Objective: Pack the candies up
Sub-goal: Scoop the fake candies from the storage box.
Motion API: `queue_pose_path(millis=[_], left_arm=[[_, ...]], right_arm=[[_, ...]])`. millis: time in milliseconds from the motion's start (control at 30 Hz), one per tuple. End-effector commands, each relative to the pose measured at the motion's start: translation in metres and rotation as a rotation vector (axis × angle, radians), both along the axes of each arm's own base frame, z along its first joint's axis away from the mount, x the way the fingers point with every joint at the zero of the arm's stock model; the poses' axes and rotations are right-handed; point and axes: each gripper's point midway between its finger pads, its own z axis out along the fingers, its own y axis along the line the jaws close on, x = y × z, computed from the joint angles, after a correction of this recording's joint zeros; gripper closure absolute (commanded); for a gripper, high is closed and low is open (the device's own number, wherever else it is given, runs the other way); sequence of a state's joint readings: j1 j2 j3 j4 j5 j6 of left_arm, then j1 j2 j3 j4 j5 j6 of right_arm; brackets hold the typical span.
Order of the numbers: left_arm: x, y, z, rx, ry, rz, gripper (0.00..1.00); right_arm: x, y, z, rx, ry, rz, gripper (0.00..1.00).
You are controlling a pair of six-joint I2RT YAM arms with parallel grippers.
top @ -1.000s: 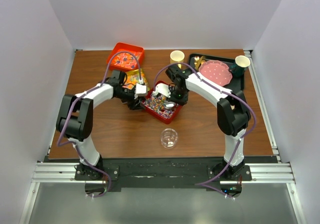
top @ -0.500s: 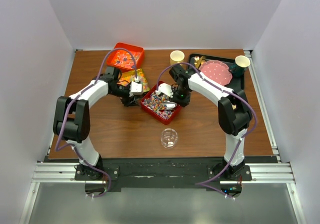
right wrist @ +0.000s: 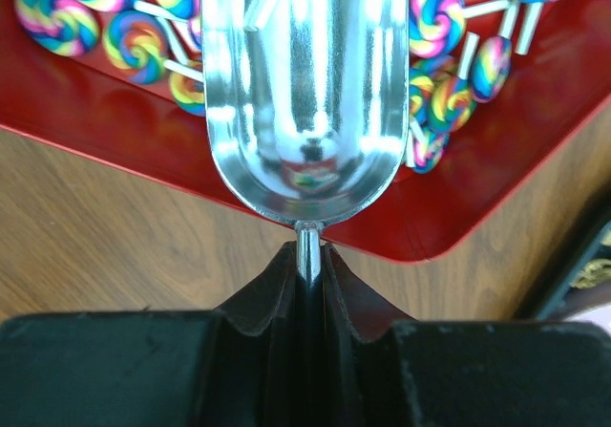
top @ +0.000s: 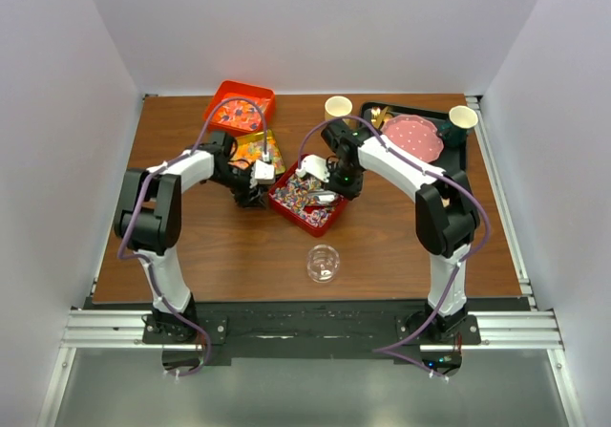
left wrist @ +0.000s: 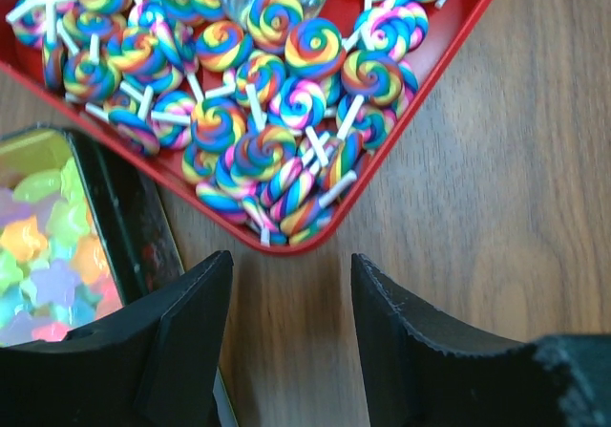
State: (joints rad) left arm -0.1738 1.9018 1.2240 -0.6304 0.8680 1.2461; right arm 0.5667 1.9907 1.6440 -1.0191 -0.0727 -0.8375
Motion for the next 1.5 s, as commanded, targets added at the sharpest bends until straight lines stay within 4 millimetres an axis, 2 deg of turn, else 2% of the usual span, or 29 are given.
queue_pose_path(millis=[0, 133, 200, 267, 300, 333, 467, 533, 700, 800, 867, 1100, 1233, 1333, 1467], left_arm=[[0.012, -0.019, 0.006, -0.078, -0.089, -0.056, 0.43], [0.008, -0.034, 0.010, -0.113, -0.087, -0.091, 0.45], [0.002, -0.040, 0.003, -0.097, -0.070, -0.115, 0.47], [-0.002, -0.041, -0.005, -0.088, -0.073, -0.146, 0.50], [-0.003, -0.041, -0.006, -0.087, -0.064, -0.150, 0.51], [-0.004, -0.040, -0.007, -0.086, -0.058, -0.156, 0.52], [-0.006, -0.038, -0.016, -0.092, 0.022, -0.171, 0.61], [0.005, -0.036, -0.011, -0.107, 0.020, -0.166, 0.64], [0.003, -0.035, -0.015, -0.110, 0.053, -0.178, 0.65], [0.002, -0.035, -0.018, -0.106, 0.061, -0.190, 0.66], [0.001, -0.035, -0.019, -0.105, 0.073, -0.190, 0.66], [0.000, -0.035, -0.019, -0.105, 0.086, -0.217, 0.67], [-0.002, -0.034, -0.019, -0.104, 0.082, -0.227, 0.69], [-0.002, -0.035, -0.018, -0.108, 0.078, -0.224, 0.69], [0.002, -0.035, -0.018, -0.114, 0.062, -0.193, 0.68]], right_arm=[[0.008, 0.004, 0.017, -0.039, -0.073, 0.032, 1.00], [0.008, 0.000, 0.022, -0.118, -0.082, 0.049, 1.00], [0.008, -0.001, 0.021, -0.145, -0.081, 0.060, 1.00], [0.010, -0.005, 0.026, -0.190, -0.093, 0.060, 1.00], [0.011, -0.005, 0.023, -0.214, -0.088, 0.061, 1.00], [0.012, -0.007, 0.029, -0.244, -0.089, 0.062, 1.00], [0.008, 0.005, 0.028, -0.263, -0.092, 0.081, 1.00], [0.002, 0.009, 0.021, -0.253, -0.093, 0.094, 1.00], [-0.027, 0.013, -0.003, -0.203, -0.014, 0.017, 1.00], [-0.028, 0.019, -0.012, -0.172, -0.022, -0.030, 1.00], [-0.025, 0.023, -0.019, -0.162, -0.018, -0.058, 1.00], [0.002, 0.067, -0.009, -0.011, -0.061, -0.139, 1.00], [0.010, 0.076, -0.008, 0.014, -0.076, -0.206, 1.00], [0.012, 0.082, -0.001, 0.045, -0.091, -0.215, 1.00], [0.002, 0.089, 0.002, 0.114, -0.066, -0.197, 1.00]])
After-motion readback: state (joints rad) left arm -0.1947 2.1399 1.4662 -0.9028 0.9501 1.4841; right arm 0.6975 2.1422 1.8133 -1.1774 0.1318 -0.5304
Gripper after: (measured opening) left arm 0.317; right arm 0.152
